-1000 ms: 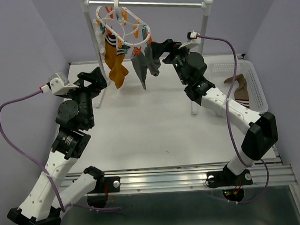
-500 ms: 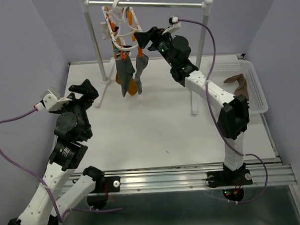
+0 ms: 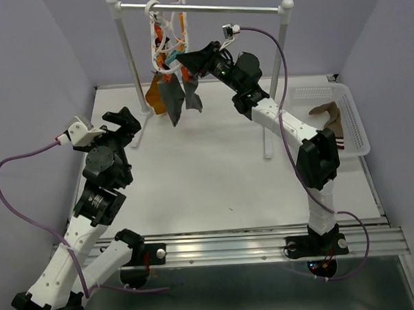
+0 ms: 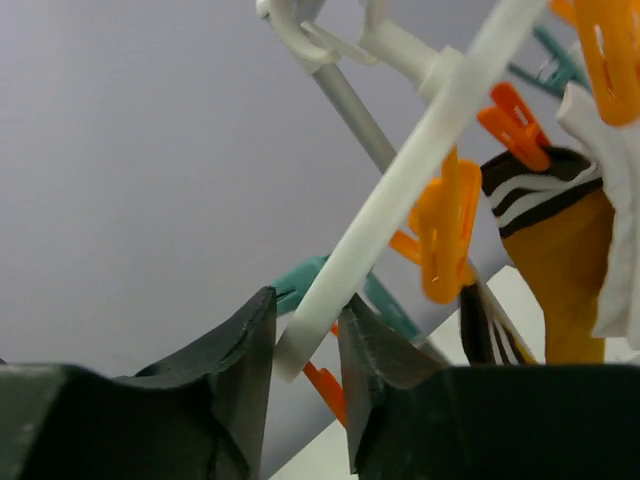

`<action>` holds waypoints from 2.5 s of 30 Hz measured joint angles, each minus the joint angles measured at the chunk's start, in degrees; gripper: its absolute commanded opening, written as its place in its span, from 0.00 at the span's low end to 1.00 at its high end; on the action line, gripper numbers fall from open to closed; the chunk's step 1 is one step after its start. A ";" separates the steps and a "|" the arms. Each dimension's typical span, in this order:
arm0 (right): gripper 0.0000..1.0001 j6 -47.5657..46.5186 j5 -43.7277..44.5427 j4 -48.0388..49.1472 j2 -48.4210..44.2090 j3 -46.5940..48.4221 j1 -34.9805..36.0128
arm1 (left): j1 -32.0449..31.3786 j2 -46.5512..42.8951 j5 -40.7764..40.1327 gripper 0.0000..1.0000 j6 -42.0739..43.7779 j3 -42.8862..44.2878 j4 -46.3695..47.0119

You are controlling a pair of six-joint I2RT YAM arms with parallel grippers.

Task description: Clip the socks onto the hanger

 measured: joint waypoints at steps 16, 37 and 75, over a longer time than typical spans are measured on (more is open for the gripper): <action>0.22 4.37 12.72 1.95 -2.58 -7.19 0.44 | 0.02 4.15 4.44 0.99 -0.66 0.00 2.91; 0.27 6.99 15.34 2.51 -15.02 -19.21 -2.75 | 0.02 6.05 7.48 0.99 -1.36 0.02 4.72; 0.47 -5.66 14.47 -3.30 -1.86 -5.70 9.38 | 0.04 6.54 8.59 0.99 -1.75 1.44 3.17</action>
